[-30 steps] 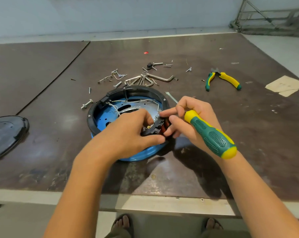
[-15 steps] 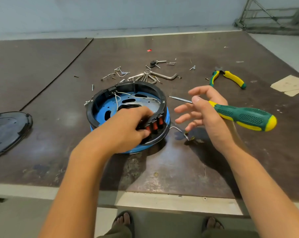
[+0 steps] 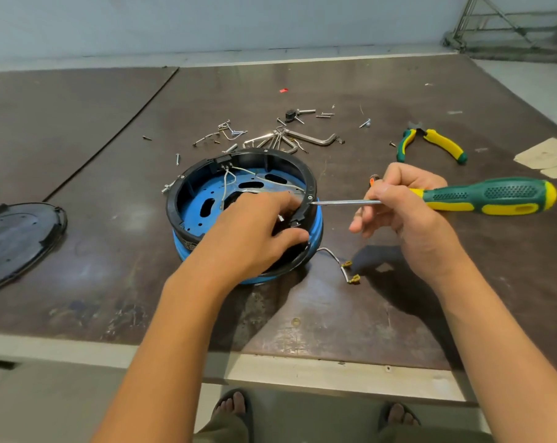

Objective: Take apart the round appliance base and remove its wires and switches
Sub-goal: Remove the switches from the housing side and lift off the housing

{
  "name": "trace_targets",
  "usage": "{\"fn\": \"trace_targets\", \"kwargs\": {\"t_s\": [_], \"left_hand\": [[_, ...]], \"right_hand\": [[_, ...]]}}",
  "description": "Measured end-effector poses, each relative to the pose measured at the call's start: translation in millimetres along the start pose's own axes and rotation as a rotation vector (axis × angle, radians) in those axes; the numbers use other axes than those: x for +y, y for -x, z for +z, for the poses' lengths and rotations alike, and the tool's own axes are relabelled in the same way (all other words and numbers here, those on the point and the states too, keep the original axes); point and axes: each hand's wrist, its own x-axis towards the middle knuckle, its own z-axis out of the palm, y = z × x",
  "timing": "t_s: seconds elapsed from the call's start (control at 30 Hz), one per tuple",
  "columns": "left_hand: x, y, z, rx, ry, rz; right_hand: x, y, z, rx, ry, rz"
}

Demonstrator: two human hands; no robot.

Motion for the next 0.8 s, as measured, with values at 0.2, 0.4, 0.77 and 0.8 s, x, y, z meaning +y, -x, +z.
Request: {"fn": "trace_targets", "kwargs": {"t_s": [0.2,0.4,0.77,0.8], "left_hand": [[-2.7,5.6,-9.3,-0.071,0.121,0.064],[-2.7,9.3,-17.7,-0.17,0.203,0.055],[-2.5,8.6,-18.0,-0.153,0.193,0.041],[-2.1,8.6,-18.0,-0.154,0.192,0.04]], "right_hand": [[-5.0,0.9,-7.9,-0.156,-0.076,0.051],[-5.0,2.1,-10.3,-0.199,-0.088,0.063],[-0.2,4.2,-6.0,-0.251,-0.059,0.09],[0.3,4.3,-5.1,-0.251,-0.062,0.092]]}}
